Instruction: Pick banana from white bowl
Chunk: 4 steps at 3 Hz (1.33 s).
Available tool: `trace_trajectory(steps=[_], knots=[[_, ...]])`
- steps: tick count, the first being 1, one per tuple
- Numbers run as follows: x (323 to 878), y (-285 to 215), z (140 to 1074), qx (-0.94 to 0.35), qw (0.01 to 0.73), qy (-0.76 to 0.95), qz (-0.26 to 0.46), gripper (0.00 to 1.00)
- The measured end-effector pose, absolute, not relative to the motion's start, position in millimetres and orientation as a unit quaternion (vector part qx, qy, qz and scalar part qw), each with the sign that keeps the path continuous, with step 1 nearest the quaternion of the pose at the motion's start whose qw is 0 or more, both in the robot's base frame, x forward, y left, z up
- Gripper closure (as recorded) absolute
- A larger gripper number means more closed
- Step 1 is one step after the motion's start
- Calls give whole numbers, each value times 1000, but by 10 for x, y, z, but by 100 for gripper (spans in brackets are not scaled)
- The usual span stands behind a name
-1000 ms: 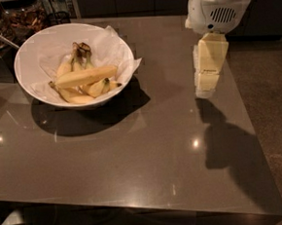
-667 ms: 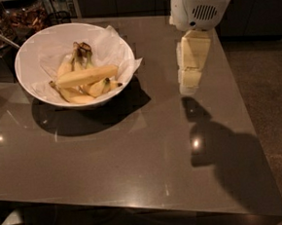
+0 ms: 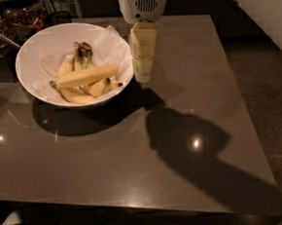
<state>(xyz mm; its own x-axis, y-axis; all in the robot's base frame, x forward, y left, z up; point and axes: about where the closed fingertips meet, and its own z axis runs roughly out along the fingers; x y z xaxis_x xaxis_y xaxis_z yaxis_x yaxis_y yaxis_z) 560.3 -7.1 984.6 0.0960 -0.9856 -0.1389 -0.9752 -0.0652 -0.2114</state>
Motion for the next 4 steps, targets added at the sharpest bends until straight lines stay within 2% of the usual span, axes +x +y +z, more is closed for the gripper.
trace_trajectory(steps=[2,4], knots=[[5740,180,9832,-734,149,663,-16,0],[5939,732,9536,-763,116,636,7,0]])
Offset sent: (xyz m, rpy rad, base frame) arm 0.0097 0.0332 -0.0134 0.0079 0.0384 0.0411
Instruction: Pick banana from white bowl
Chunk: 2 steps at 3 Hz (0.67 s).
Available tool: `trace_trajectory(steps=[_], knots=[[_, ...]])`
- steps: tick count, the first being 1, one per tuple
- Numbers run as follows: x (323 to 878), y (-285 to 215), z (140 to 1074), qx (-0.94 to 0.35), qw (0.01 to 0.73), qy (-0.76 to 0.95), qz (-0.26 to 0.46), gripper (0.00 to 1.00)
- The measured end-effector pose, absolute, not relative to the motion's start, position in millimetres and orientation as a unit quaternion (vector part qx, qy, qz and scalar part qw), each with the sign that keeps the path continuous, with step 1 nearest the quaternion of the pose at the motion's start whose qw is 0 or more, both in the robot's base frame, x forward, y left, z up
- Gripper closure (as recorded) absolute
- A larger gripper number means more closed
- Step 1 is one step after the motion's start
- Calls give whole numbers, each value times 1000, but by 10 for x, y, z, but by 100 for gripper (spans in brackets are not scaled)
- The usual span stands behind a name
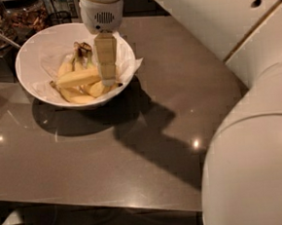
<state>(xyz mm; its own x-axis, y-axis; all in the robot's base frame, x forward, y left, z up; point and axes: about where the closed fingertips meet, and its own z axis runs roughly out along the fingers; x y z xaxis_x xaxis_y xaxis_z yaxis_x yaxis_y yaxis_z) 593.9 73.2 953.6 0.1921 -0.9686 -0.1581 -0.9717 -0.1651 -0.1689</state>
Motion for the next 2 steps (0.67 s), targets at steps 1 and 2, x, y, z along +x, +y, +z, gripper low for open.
trace_trajectory(steps=[1,2], knots=[[6024,915,9426,-767,106,633,16,0],[6131,1061,9341,-768,102,632,24,20]])
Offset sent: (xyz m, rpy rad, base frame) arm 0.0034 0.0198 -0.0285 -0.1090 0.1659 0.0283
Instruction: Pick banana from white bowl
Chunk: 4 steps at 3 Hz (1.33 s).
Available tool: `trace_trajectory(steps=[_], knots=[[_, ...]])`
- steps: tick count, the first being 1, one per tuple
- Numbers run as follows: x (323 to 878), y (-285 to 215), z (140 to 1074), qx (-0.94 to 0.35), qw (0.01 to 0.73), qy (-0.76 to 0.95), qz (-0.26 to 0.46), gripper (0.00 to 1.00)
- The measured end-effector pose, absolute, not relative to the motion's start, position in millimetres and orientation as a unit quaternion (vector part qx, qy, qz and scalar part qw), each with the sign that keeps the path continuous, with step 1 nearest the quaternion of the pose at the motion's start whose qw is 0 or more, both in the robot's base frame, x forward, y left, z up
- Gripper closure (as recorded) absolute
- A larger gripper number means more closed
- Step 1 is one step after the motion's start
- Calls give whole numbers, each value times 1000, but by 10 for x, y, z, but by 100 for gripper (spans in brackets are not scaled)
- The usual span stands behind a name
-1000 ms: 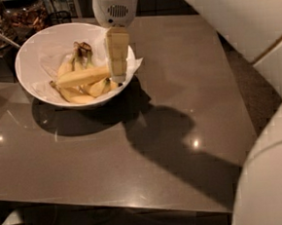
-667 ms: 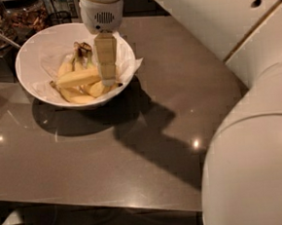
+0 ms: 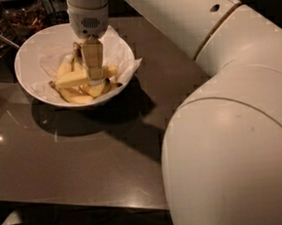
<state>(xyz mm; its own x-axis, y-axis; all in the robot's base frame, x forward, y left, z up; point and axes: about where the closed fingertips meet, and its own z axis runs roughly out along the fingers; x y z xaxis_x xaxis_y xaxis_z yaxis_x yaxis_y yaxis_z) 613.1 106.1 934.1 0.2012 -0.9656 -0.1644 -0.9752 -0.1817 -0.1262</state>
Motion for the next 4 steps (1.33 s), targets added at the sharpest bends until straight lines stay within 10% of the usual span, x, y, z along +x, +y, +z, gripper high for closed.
trace_trajectory(steps=[1,4], knots=[[6202,1139,9275,-769,99,631,33,38],[6319,1173,9125,-768,89,632,49,50]])
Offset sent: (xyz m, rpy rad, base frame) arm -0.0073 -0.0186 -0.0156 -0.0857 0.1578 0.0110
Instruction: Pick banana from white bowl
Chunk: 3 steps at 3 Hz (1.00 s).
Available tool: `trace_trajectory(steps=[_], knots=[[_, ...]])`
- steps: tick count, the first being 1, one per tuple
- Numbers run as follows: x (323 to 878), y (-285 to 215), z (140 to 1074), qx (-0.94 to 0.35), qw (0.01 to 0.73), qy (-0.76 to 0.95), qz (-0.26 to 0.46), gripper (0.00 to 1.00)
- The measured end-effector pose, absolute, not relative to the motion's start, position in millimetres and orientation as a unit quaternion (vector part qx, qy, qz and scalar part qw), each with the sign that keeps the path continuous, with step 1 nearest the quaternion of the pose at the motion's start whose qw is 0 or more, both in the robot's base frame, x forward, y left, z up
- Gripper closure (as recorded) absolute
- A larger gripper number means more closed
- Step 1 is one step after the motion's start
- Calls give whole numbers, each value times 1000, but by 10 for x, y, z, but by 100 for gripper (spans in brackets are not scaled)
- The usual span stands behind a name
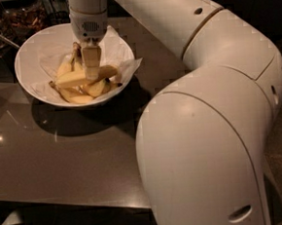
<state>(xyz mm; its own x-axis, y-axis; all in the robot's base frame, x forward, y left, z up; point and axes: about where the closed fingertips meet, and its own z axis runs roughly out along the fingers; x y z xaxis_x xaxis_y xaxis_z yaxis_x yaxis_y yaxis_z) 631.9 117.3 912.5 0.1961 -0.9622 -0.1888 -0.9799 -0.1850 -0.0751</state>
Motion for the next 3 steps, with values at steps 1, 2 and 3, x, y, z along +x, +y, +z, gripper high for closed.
trace_trajectory(steps=[1,2,3], knots=[[6309,1183,9069,-770,81,631,51,49],[6294,1190,9016,-771,73,630,51,44],[6287,1185,8966,-773,66,629,53,37]])
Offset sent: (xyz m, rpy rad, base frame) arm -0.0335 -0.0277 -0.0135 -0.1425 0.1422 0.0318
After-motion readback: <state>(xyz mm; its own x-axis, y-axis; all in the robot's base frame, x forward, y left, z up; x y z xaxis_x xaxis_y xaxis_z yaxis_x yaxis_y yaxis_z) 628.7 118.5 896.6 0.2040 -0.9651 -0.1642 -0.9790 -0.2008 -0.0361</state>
